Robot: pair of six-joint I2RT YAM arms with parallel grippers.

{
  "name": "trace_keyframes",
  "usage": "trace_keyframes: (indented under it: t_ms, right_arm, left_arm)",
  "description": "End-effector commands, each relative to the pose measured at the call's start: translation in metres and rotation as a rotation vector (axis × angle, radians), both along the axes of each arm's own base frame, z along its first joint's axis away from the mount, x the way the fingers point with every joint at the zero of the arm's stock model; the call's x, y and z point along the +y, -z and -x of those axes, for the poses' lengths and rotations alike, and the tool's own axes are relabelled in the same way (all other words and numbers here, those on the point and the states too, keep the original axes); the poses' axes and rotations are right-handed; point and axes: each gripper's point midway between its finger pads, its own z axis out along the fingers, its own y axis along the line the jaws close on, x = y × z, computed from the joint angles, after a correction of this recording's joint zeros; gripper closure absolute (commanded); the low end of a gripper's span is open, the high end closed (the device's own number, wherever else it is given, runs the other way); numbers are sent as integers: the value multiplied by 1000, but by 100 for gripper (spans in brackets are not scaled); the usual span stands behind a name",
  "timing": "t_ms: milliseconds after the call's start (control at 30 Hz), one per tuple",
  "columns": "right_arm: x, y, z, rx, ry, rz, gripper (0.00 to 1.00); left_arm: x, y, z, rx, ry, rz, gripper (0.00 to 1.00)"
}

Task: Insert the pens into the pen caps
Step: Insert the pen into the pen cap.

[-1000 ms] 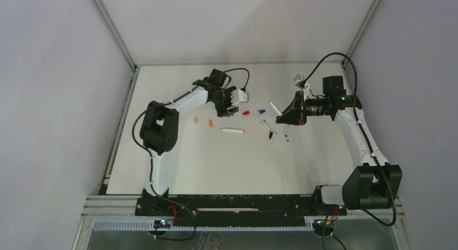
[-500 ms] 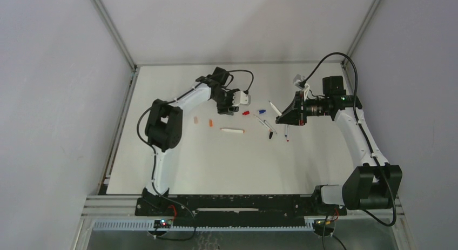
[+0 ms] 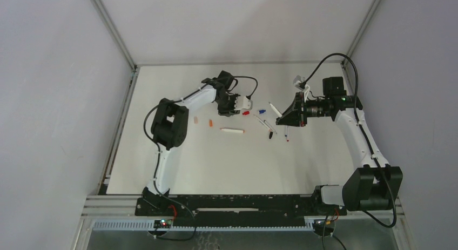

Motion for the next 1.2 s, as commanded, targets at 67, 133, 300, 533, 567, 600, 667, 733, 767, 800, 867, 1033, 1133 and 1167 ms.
trace_keyframes:
  t_ms: [67,133,300,533,567,600,667,733,767,800,867,1033,1133,1167]
  right_arm:
    - [2,-17,5,-66,-21,-21,100]
    - [1,-17,5,-67,-21,-20,100]
    - [1,-18,6,-68,-20,-21,100]
    - [1,-18,6,-70,-21,-20,100]
    - [1,-19,6,-71,-21,-21,100]
    - [1,-19,6,-71,-21,-21,100]
    - [1,-20,7,-75,-21,-21,100]
    - [1,-21,8,-79,-22,-21,100]
    - [1,-21,8,-79,-23,-23,100]
    - [1,-21,8,-80,-23,-23,100]
    - [1,-22,9,-80,-25,-25,100]
    - [1,-23,11,-87,-27,-26,100]
    - [-5,-24,7,-88,0,-29,100]
    - [-6,-25,7,-88,1,-31,100]
  left_arm:
    - [-8,-12,-14,-60,0,-14,53]
    - [-7,-8,-14,-60,6,-35,53]
    - [-5,0,-9,-47,31,-87,58]
    - [-7,4,-1,-37,62,-113,60]
    - [-7,5,0,-34,65,-115,61]
    - [-7,5,0,-31,66,-117,62]
    - [-6,5,2,-20,69,-122,67]
    - [-7,6,5,-9,72,-124,75]
    - [-7,5,7,-3,73,-122,79]
    - [-6,5,8,4,70,-122,83]
    - [-5,5,12,15,62,-122,88]
    - [-10,-4,22,41,35,-80,92]
    - [-10,-15,19,22,-26,-79,92]
    - [-8,-17,19,24,-48,-86,93]
